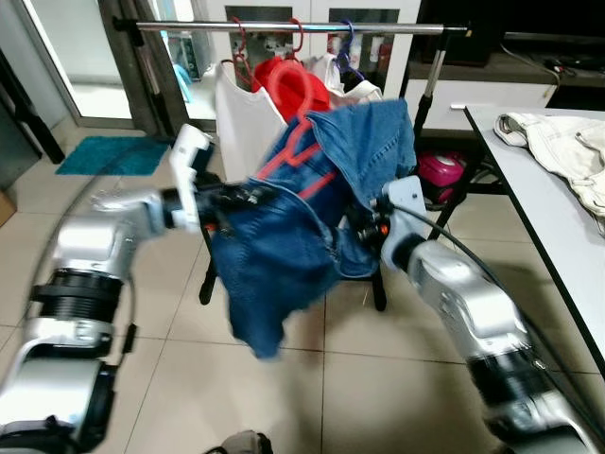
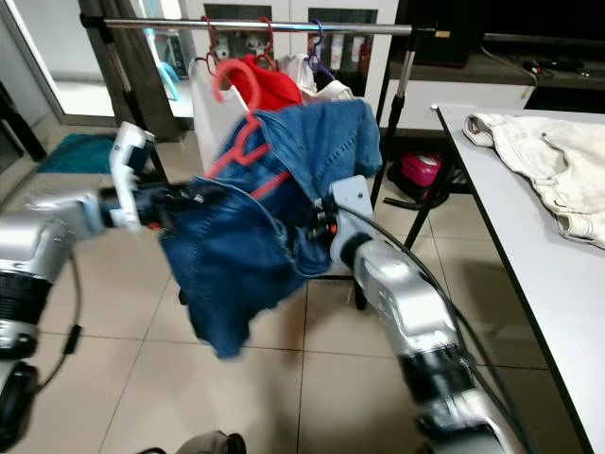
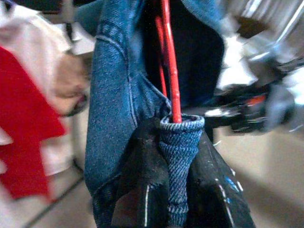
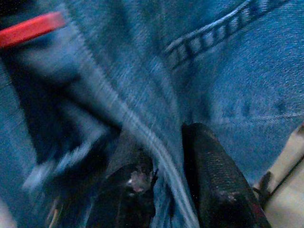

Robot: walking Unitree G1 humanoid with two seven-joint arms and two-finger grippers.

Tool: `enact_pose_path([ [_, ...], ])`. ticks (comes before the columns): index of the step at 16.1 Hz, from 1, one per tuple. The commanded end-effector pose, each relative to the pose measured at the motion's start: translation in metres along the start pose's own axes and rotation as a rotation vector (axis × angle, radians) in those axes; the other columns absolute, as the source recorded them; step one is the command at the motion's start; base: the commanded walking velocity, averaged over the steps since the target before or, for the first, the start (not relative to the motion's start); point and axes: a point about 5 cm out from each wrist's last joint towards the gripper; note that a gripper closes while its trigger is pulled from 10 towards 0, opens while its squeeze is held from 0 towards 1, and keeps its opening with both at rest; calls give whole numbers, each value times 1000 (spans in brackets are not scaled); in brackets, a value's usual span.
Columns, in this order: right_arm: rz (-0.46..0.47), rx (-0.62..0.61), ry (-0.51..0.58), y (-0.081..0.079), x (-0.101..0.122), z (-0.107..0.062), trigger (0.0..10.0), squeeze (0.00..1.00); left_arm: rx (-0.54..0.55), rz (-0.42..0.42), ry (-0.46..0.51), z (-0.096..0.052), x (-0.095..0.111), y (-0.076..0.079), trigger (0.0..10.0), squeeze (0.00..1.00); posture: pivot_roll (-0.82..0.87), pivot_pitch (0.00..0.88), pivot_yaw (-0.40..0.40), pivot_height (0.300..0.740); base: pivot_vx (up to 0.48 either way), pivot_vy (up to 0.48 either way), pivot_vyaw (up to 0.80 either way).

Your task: Hang hanger

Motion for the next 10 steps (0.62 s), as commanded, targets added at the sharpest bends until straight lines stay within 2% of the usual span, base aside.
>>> enact_pose_path([
  [1, -23, 66, 33, 3, 8, -11, 10000, 1000, 51, 82, -55, -10, 0, -7, 0, 0, -100, 0, 70, 740, 0, 0, 0],
  [2, -24, 74, 38, 4, 8, -13, 10000, 1000, 58, 85, -60, -11, 0, -8, 0, 0, -101, 0, 70, 740, 0, 0, 0],
  [3, -67, 137, 63, 10, 14, -27, 10000, 1000, 78, 125, -87, -17, -2, -12, 0, 0, -104, 0, 74, 740, 0, 0, 0],
  [5, -150, 280, 98, 11, 25, -49, 10000, 1000, 87, 201, -137, -25, -5, -16, 0, 0, -107, 0, 76, 740, 0, 0, 0],
  [7, -146, 449, 170, 12, 42, -73, 10000, 1000, 27, 348, -263, -32, -13, -17, 0, 0, -107, 0, 73, 740, 0, 0, 0],
  [9, -182, 473, 190, 16, 51, -75, 10000, 1000, -29, 365, -270, -33, -13, -14, 0, 0, -107, 0, 71, 740, 0, 0, 0],
  [10, -249, 417, 205, 24, 58, -70, 10000, 1000, -98, 356, -272, -33, -13, -10, 0, 0, -107, 0, 71, 740, 0, 0, 0],
])
Point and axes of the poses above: a point about 5 cm out from each wrist's last joint towards the gripper, its own z axis pointing out of the wrist towards the gripper, its own x axis along the axis of the wrist's last joint, y = z × x, and after that the axes turned 4 degrees about -z, right-handed
